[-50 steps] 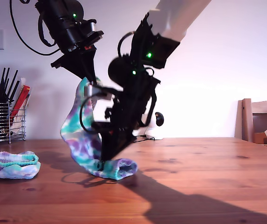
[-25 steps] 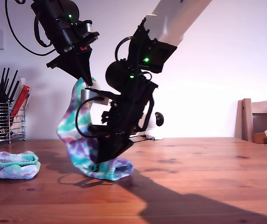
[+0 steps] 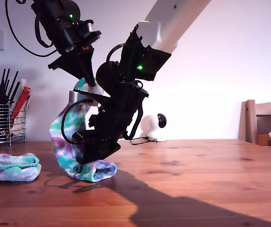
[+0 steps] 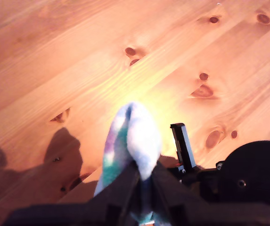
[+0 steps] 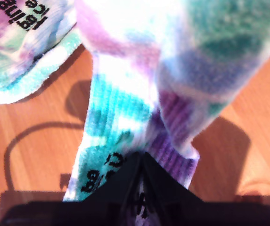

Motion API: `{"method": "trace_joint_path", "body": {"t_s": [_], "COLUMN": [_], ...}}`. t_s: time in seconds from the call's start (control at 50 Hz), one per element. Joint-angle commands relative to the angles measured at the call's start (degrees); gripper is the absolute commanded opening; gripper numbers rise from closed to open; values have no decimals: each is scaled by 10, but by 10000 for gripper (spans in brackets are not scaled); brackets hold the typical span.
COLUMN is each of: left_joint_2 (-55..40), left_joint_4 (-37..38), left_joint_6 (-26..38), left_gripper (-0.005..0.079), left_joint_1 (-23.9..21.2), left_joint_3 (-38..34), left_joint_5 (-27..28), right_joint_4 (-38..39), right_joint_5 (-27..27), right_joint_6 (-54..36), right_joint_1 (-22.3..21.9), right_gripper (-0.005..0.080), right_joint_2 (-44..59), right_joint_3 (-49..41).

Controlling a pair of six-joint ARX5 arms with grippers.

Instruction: Fold the socks in front of you. After folding them, place them to the left side.

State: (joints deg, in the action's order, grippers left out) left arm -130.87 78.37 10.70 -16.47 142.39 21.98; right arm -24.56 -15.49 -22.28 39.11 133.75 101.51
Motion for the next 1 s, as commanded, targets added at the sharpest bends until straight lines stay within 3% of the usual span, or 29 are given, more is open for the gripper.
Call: {"method": "trace_joint_path", "body": {"t_s": [0.0,0.42,0.98], "left_joint_2": [9,9,9], "left_joint_4": [-2,-1,1], "left_joint_6": [-2,-2,-19], "left_gripper": [-19,-19,-19], "left_joint_1": [-2,-2,-25], "left_joint_3": [0,0,0], "left_joint_5": [2,-29,-13], "right_joint_4": [3,-78,-104], "right_joint_5": [5,-11,-26], "right_joint_6": [16,31,30], "right_joint_1": [2,1,-25], "right_gripper": [-12,-13,-13], "right_joint_2": [39,36,36], "right_joint_3": [-8,49,54]}}
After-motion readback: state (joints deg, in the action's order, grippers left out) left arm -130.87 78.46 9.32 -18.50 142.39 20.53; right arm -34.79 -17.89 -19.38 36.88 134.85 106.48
